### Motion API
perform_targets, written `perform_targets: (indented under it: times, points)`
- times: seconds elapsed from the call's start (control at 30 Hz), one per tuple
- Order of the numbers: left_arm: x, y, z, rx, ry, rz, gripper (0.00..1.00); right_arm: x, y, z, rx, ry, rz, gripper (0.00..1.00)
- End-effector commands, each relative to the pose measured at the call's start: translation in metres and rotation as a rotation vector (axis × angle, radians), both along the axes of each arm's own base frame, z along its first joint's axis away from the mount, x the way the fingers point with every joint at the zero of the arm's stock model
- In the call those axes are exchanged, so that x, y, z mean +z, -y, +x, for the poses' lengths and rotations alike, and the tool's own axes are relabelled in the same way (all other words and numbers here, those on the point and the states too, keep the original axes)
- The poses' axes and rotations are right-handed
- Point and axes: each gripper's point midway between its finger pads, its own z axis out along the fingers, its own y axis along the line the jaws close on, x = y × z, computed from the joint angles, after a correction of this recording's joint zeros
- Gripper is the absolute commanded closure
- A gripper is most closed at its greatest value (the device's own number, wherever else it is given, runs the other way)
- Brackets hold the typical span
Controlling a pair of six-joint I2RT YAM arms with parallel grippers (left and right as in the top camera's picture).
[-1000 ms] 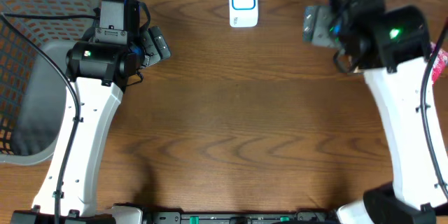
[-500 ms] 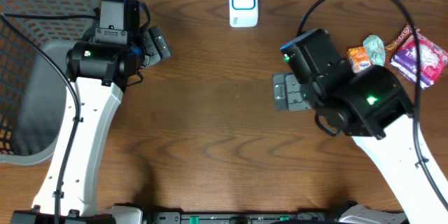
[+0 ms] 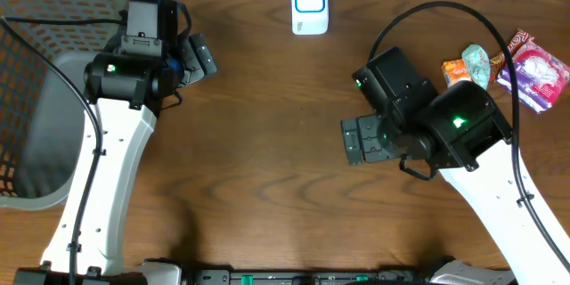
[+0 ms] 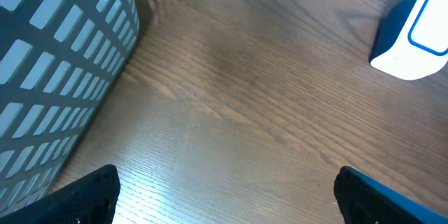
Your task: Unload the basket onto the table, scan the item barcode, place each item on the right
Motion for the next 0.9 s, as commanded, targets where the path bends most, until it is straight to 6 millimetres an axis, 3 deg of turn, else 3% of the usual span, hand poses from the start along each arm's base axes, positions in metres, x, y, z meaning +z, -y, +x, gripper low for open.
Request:
perform_targets:
  times: [0.0,0.43,0.67,0.87]
  points:
    - [0.001,-0.002,0.001,0.012,0.0,0.002,0.02,-0.002,0.004,-0.005,0.004,-0.012,-0.035,0.01]
    - [0.001,-0.002,0.001,0.012,0.0,0.002,0.02,0.0,0.013,0.0,-0.005,0.013,-0.071,0.01]
    - [0.001,-0.002,0.001,0.012,0.0,0.002,0.02,0.03,0.032,0.009,0.011,0.151,0.014,0.01]
    - [0.001,-0.002,0.001,0.012,0.0,0.002,0.02,0.041,0.051,0.012,0.052,0.277,0.111,0.01]
